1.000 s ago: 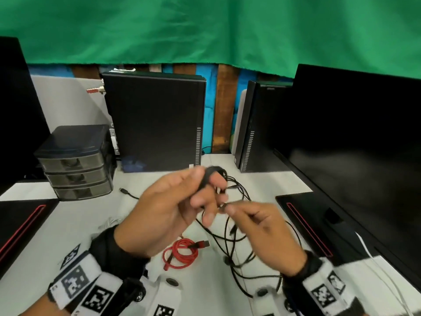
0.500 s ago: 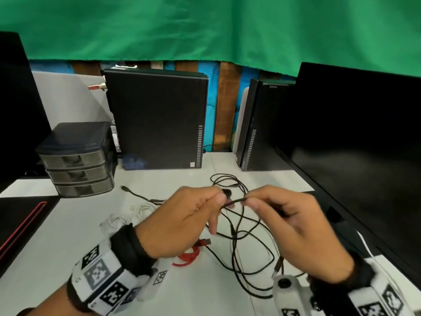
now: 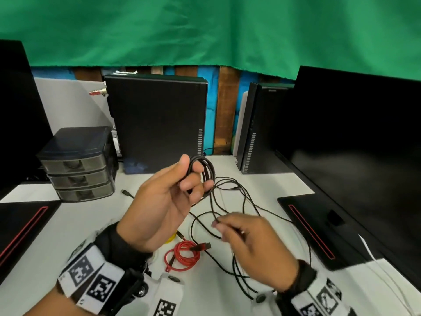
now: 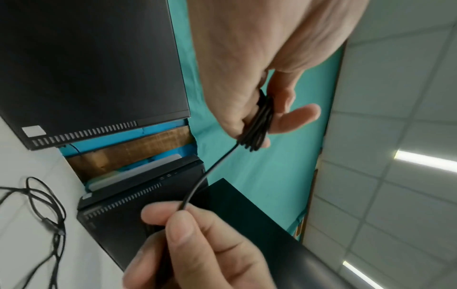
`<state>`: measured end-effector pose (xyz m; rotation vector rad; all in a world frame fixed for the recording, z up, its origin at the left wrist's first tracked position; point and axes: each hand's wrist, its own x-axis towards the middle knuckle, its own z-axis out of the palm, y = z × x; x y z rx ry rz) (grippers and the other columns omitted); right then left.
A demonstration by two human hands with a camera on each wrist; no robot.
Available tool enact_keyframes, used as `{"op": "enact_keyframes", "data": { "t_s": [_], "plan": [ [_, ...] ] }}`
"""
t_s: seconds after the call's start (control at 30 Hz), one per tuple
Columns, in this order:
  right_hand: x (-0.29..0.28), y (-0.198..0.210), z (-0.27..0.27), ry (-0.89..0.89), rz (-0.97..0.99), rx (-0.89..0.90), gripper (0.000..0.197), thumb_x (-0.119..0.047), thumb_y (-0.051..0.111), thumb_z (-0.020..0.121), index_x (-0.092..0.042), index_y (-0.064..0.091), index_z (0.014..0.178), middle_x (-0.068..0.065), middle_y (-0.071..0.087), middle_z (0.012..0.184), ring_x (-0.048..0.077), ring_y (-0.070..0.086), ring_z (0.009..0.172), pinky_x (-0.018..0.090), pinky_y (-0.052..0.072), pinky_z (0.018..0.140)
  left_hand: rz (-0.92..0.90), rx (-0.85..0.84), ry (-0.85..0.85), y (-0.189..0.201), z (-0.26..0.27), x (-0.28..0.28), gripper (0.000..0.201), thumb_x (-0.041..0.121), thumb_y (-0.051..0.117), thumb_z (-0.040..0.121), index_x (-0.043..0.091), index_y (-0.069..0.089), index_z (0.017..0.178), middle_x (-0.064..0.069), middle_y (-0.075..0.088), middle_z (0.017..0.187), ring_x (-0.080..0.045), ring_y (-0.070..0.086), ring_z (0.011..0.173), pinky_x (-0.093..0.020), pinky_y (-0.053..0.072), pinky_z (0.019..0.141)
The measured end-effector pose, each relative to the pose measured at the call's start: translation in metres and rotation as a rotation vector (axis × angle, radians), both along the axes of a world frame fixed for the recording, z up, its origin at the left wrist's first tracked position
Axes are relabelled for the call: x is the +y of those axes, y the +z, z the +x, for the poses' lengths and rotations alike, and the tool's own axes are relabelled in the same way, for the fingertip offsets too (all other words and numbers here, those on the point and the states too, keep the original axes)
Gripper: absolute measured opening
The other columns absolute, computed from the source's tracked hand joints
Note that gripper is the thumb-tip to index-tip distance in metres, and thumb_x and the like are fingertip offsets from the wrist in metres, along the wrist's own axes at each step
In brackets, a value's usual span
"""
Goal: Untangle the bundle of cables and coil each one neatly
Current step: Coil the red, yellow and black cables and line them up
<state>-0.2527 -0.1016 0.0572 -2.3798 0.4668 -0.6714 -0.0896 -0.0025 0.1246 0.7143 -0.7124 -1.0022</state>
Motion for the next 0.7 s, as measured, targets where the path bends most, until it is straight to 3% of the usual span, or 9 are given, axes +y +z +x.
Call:
{"op": "enact_keyframes", "data": {
  "t_s": [0.07, 0.13, 0.23, 0.3, 0.37, 0.4, 0.5, 0.6, 0.7],
  "plan": [
    [0.023, 0.003, 0.004, 0.067, -0.036, 0.045, 0.018, -0.037, 0.051, 0.098, -0.028, 0.066, 0.103, -0.017, 0.064, 0.085, 0.002, 0.060, 0.078, 0.026, 0.051, 0.074, 0.008, -0.099, 0.088, -0.012, -0.001, -0.007, 0.032, 0.030, 0.043, 0.098, 0.005, 0.063, 0.094, 0.001, 0.047, 0.062, -0.016, 0.060, 0.062, -0.031, 0.052, 0.089],
    [0.037, 0.009, 0.003, 0.075, -0.059, 0.080, 0.018, -0.039, 0.047, 0.098, -0.028, 0.061, 0.102, -0.016, 0.061, 0.085, 0.003, 0.055, 0.077, 0.024, 0.048, 0.074, 0.037, -0.332, 0.175, -0.026, -0.008, -0.012, 0.035, 0.032, 0.042, 0.097, 0.004, 0.063, 0.100, 0.000, 0.057, 0.068, -0.021, 0.071, 0.078, -0.029, 0.051, 0.089],
    [0.045, 0.021, -0.005, 0.001, -0.126, 0.141, 0.019, -0.039, 0.041, 0.100, -0.026, 0.054, 0.093, -0.010, 0.057, 0.079, 0.011, 0.052, 0.072, 0.029, 0.045, 0.067, 0.065, -0.724, 0.280, -0.046, -0.021, -0.015, 0.033, 0.034, 0.043, 0.100, 0.009, 0.063, 0.096, 0.004, 0.069, 0.079, -0.016, 0.074, 0.088, -0.022, 0.051, 0.089],
    [0.047, 0.025, -0.009, -0.048, -0.107, 0.130, 0.014, -0.037, 0.040, 0.100, -0.031, 0.052, 0.096, -0.009, 0.054, 0.072, 0.013, 0.049, 0.067, 0.028, 0.042, 0.062, 0.054, -0.873, 0.336, -0.056, -0.024, -0.016, 0.030, 0.035, 0.042, 0.104, 0.016, 0.063, 0.095, 0.006, 0.072, 0.086, -0.014, 0.073, 0.090, -0.023, 0.052, 0.088],
    [0.050, 0.027, -0.011, -0.044, -0.005, 0.062, 0.019, -0.037, 0.042, 0.099, -0.043, 0.050, 0.114, -0.008, 0.061, 0.073, 0.012, 0.055, 0.066, 0.029, 0.047, 0.064, 0.051, -0.968, 0.393, -0.060, -0.020, -0.016, 0.029, 0.040, 0.040, 0.104, 0.024, 0.063, 0.096, 0.008, 0.071, 0.089, -0.016, 0.072, 0.088, -0.029, 0.055, 0.079],
    [0.051, 0.030, -0.012, -0.043, 0.093, -0.004, 0.019, -0.037, 0.044, 0.099, -0.047, 0.049, 0.114, -0.006, 0.065, 0.075, 0.012, 0.059, 0.067, 0.031, 0.050, 0.066, 0.042, -1.029, 0.421, -0.062, -0.018, -0.015, 0.030, 0.042, 0.038, 0.103, 0.027, 0.062, 0.093, 0.011, 0.070, 0.088, -0.015, 0.071, 0.083, -0.031, 0.056, 0.071],
    [0.048, 0.044, -0.013, -0.011, 0.507, -0.256, 0.018, -0.019, 0.054, 0.101, -0.033, 0.058, 0.091, 0.009, 0.067, 0.069, 0.017, 0.061, 0.057, 0.030, 0.049, 0.055, 0.006, -1.176, 0.481, -0.064, -0.018, -0.013, 0.034, 0.036, 0.034, 0.105, 0.037, 0.051, 0.076, 0.017, 0.059, 0.065, -0.007, 0.058, 0.058, -0.026, 0.045, 0.054],
    [0.039, 0.050, -0.012, 0.068, 0.536, -0.439, 0.008, -0.013, 0.060, 0.097, -0.012, 0.065, 0.091, 0.011, 0.070, 0.079, 0.020, 0.067, 0.069, 0.030, 0.054, 0.056, 0.124, -0.924, 0.491, -0.059, -0.027, -0.014, 0.055, 0.043, 0.034, 0.107, 0.030, 0.050, 0.056, 0.009, 0.048, 0.048, -0.005, 0.044, 0.046, -0.025, 0.038, 0.050],
    [0.020, 0.035, -0.008, -0.091, 0.233, -0.431, 0.010, -0.021, 0.062, 0.093, -0.022, 0.070, 0.099, -0.006, 0.069, 0.098, 0.016, 0.066, 0.091, 0.022, 0.053, 0.068, 0.320, -0.439, 0.297, -0.046, -0.031, -0.016, 0.058, 0.046, 0.042, 0.099, 0.021, 0.051, 0.047, 0.002, 0.038, 0.046, -0.010, 0.039, 0.043, -0.017, 0.030, 0.044]
  ]
}}
